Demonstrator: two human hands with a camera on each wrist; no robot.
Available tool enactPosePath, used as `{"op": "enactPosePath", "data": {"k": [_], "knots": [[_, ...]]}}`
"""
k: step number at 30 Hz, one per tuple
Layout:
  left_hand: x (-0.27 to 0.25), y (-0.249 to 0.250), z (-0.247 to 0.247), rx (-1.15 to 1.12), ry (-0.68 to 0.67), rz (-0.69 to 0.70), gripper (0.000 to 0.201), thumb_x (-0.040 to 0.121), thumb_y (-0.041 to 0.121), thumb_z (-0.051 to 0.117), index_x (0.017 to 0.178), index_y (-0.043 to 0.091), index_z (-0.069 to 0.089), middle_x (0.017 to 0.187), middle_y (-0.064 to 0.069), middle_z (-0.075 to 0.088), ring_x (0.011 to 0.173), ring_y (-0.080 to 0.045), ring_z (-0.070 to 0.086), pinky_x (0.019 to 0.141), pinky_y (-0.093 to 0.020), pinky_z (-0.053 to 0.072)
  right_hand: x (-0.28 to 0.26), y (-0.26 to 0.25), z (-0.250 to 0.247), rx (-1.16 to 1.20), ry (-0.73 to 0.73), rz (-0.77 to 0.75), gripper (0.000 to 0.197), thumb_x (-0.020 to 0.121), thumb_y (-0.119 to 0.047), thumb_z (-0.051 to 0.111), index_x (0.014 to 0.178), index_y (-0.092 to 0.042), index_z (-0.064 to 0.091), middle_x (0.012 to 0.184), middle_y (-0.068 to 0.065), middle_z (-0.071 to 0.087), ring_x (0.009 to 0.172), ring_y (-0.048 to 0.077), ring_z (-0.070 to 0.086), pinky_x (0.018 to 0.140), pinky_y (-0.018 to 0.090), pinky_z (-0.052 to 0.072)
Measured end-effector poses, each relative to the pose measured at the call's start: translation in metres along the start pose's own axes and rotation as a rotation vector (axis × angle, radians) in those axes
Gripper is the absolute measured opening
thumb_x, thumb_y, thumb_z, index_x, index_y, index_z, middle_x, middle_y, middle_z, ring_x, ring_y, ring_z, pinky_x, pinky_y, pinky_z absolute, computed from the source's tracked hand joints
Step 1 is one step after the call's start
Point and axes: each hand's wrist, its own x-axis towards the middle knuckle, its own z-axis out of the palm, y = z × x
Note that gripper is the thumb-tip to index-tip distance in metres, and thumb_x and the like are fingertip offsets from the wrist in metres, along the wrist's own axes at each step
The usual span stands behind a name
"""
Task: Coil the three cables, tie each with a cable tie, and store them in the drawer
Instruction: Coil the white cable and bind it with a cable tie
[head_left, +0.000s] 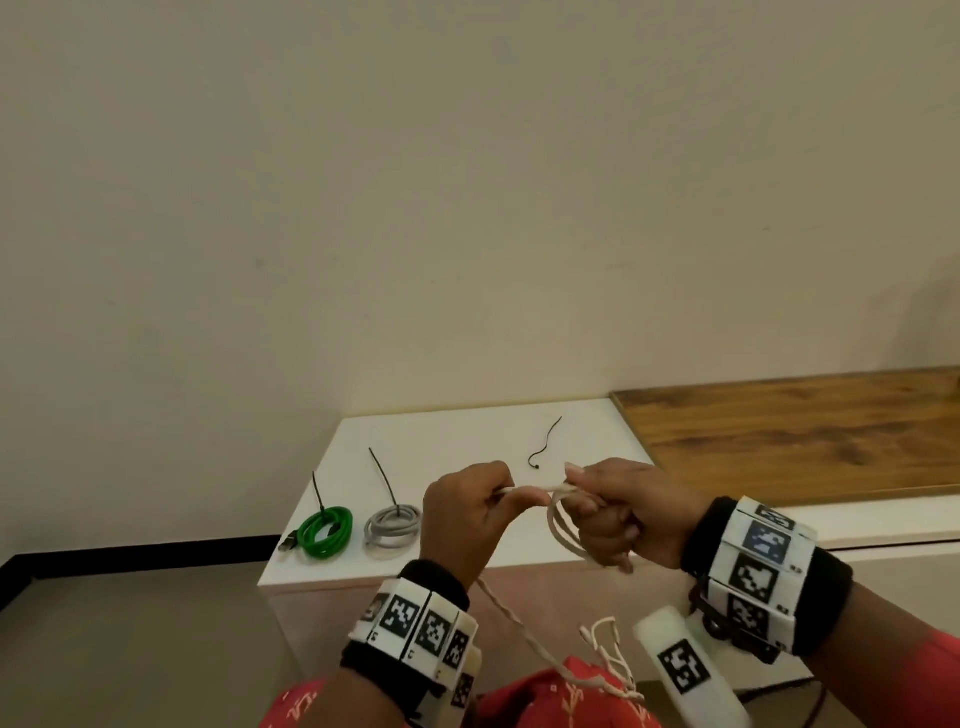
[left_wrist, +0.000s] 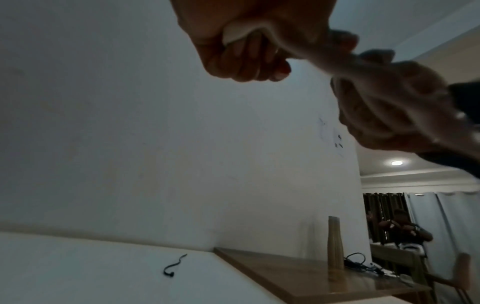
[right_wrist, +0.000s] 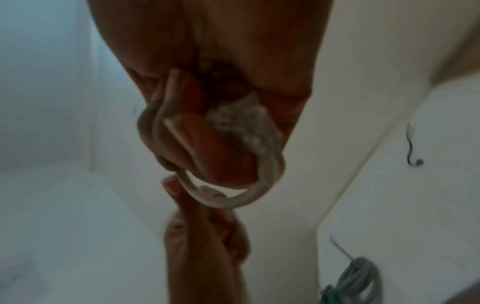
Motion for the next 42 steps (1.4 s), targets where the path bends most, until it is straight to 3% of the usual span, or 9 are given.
{"op": "enactPosePath", "data": {"k": [6, 10, 13, 19, 23, 28, 31, 36, 42], "knots": [[-0.024, 0.014, 0.016, -0.692, -0.108, -0.502, 0.037, 0.08, 0.044, 0.052, 0.057, 0.018, 0.038, 0.043, 0.009, 0.034, 0.036, -0.007, 0.028, 0.035, -0.018, 0.026, 0.001, -0.015, -0.002, 0.636, 0.008, -0.173, 0.031, 0.053, -0.02, 0.086, 0.057, -0.012, 0.056, 0.036, -0.006, 0.037, 0.03, 0.007, 0.036, 0.037, 0.02, 0.039], [-0.031, 0.024, 0.021, -0.96, -0.171, -0.673, 0.032, 0.093, 0.024, 0.042, 0.063, 0.012, 0.045, 0.047, 0.005, 0.036, 0.039, -0.01, 0.042, 0.04, -0.02, 0.038, 0.004, -0.015, 0.0, 0.773, 0.064, -0.326, 0.027, 0.049, -0.013, 0.084, 0.062, -0.008, 0.06, 0.044, -0.004, 0.042, 0.037, 0.012, 0.042, 0.044, 0.024, 0.047], [-0.029, 0.03, 0.018, -1.101, -0.224, -0.76, 0.027, 0.096, 0.019, 0.037, 0.074, 0.01, 0.05, 0.047, 0.004, 0.034, 0.033, -0.005, 0.029, 0.035, -0.013, 0.028, 0.006, -0.017, 0.004, 0.78, 0.123, -0.44, 0.012, 0.058, -0.017, 0.07, 0.063, -0.009, 0.063, 0.049, -0.003, 0.044, 0.042, 0.011, 0.045, 0.049, 0.024, 0.05], [-0.057, 0.036, 0.025, -0.391, -0.325, -0.278, 0.028, 0.086, 0.048, 0.034, 0.092, 0.032, 0.056, 0.05, 0.007, 0.037, 0.048, -0.006, 0.035, 0.05, -0.018, 0.03, 0.006, -0.021, -0.006, 0.642, 0.42, -0.632, 0.023, 0.091, -0.022, 0.038, 0.073, -0.015, 0.049, 0.048, -0.007, 0.045, 0.043, 0.008, 0.046, 0.049, 0.019, 0.049], [-0.06, 0.036, 0.021, -0.147, -0.399, -0.06, 0.038, 0.09, 0.043, 0.028, 0.12, 0.032, 0.048, 0.056, 0.007, 0.044, 0.057, -0.005, 0.046, 0.062, -0.022, 0.038, 0.011, 0.001, 0.0, 0.101, 0.548, -0.646, 0.026, 0.097, -0.023, 0.034, 0.079, -0.013, 0.051, 0.051, -0.009, 0.047, 0.05, 0.007, 0.045, 0.054, 0.02, 0.042], [-0.061, 0.033, 0.012, 0.068, -0.547, 0.051, 0.062, 0.083, 0.048, 0.013, 0.136, 0.023, 0.035, 0.109, -0.012, 0.064, 0.097, -0.028, 0.058, 0.084, -0.039, 0.047, 0.015, 0.018, 0.006, -0.222, 0.64, -0.596, 0.02, 0.095, -0.017, 0.04, 0.081, -0.014, 0.053, 0.057, -0.004, 0.047, 0.053, 0.003, 0.046, 0.055, 0.021, 0.04], [-0.061, 0.035, 0.008, 0.095, -0.512, 0.107, 0.058, 0.082, 0.045, 0.017, 0.127, 0.021, 0.043, 0.108, -0.008, 0.066, 0.093, -0.025, 0.062, 0.078, -0.032, 0.051, 0.014, 0.022, 0.009, -0.369, 0.618, -0.566, 0.023, 0.096, -0.011, 0.037, 0.08, -0.013, 0.054, 0.056, -0.006, 0.048, 0.052, 0.002, 0.045, 0.055, 0.017, 0.039], [-0.048, 0.027, -0.005, 0.375, -0.354, 0.26, 0.01, 0.082, 0.035, 0.042, 0.08, 0.028, 0.049, 0.058, 0.009, 0.06, 0.042, -0.006, 0.053, 0.035, -0.02, 0.036, 0.014, 0.041, 0.011, -1.104, 0.427, -0.378, 0.033, 0.092, -0.003, 0.039, 0.066, -0.022, 0.037, 0.062, -0.012, 0.04, 0.065, -0.008, 0.049, 0.056, 0.006, 0.034], [-0.029, 0.007, -0.019, 0.541, -0.082, 0.329, 0.048, 0.082, 0.057, 0.036, 0.056, 0.02, 0.051, 0.044, 0.005, 0.052, 0.032, -0.009, 0.045, 0.031, -0.019, 0.029, 0.013, 0.034, 0.011, -1.15, 0.127, -0.147, 0.035, 0.098, -0.031, 0.032, 0.064, -0.036, 0.041, 0.056, -0.012, 0.044, 0.05, -0.002, 0.048, 0.059, 0.013, 0.035]]}}
